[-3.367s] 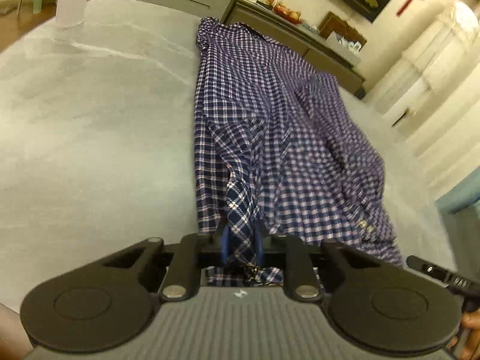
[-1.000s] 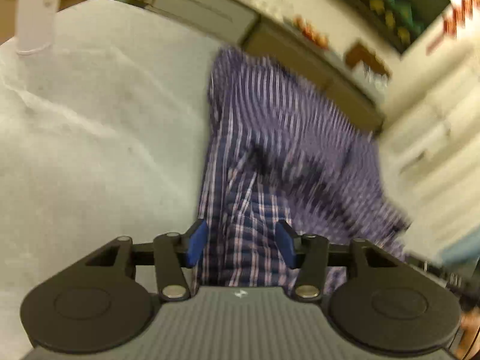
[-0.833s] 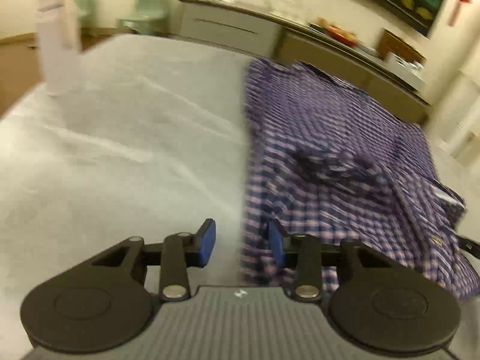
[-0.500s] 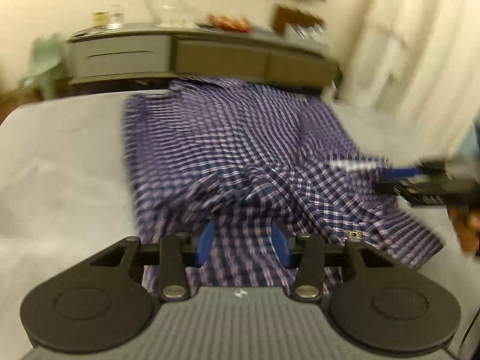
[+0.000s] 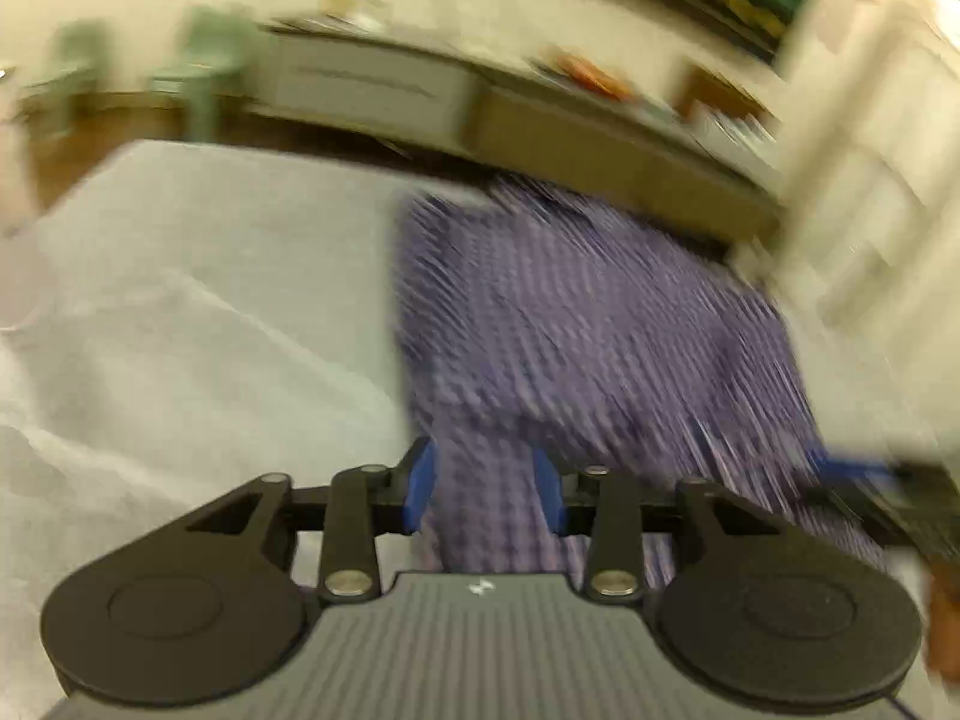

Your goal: Fold clothes

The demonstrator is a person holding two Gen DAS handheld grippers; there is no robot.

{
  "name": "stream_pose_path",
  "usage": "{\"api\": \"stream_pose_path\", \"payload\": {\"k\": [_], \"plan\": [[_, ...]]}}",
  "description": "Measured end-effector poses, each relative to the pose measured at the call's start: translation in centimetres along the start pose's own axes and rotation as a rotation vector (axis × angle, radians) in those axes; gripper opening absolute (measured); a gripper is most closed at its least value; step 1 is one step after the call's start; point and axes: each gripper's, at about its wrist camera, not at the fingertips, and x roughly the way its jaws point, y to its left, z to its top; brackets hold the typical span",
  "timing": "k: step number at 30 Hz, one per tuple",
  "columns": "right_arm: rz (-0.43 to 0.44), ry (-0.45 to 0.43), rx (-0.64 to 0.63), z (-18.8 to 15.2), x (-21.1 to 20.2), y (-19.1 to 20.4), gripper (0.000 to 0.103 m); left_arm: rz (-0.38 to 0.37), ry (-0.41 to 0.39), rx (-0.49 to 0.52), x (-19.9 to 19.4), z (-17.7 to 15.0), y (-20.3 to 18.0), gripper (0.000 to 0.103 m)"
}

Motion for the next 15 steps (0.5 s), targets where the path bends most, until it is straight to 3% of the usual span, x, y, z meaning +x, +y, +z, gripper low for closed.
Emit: {"api": "stream_pose_path", "payload": {"k": [3,4,5,6,8,9,10,12,15], "plan": [[-0.043,0.087,0.000,-0.2,3.3,1.4,0.062,-0.008,0.079,0.074,-0.6,-2.7,-0.7,0.046],[-0.041,0.107,0.024,-0.4,3.8,1.2,0.062,-0.028,0.088,0.075,-0.9,-3.5,-0.7,0.051],[-0.026,0.115,0.048,-0.9,4.0,1.1,0.054,-0.034,0.088,0.068,-1.0,-4.0,-0.6,0.053],[0.002,0.115,0.067,-1.3,3.8,1.1,0.030,-0.037,0.086,0.059,-1.0,-4.4,-0.5,0.053],[0.030,0.086,0.106,-1.7,3.2,0.7,0.007,-0.036,0.081,0.039,-0.6,-4.8,0.1,0.043],[0.033,0.061,0.121,-1.7,2.6,0.5,0.004,-0.024,0.077,0.024,-0.3,-4.6,0.6,0.019],[0.037,0.033,0.140,-1.8,1.8,0.3,0.003,-0.012,0.073,0.009,-0.1,-4.4,1.1,0.010],[0.045,-0.023,0.186,-1.5,0.3,-0.3,0.001,0.001,0.055,-0.028,-0.9,-3.9,1.7,0.005],[-0.019,-0.051,0.200,-0.8,-0.3,-1.1,0.001,0.029,0.033,-0.073,-2.2,-3.7,2.2,0.004]]}}
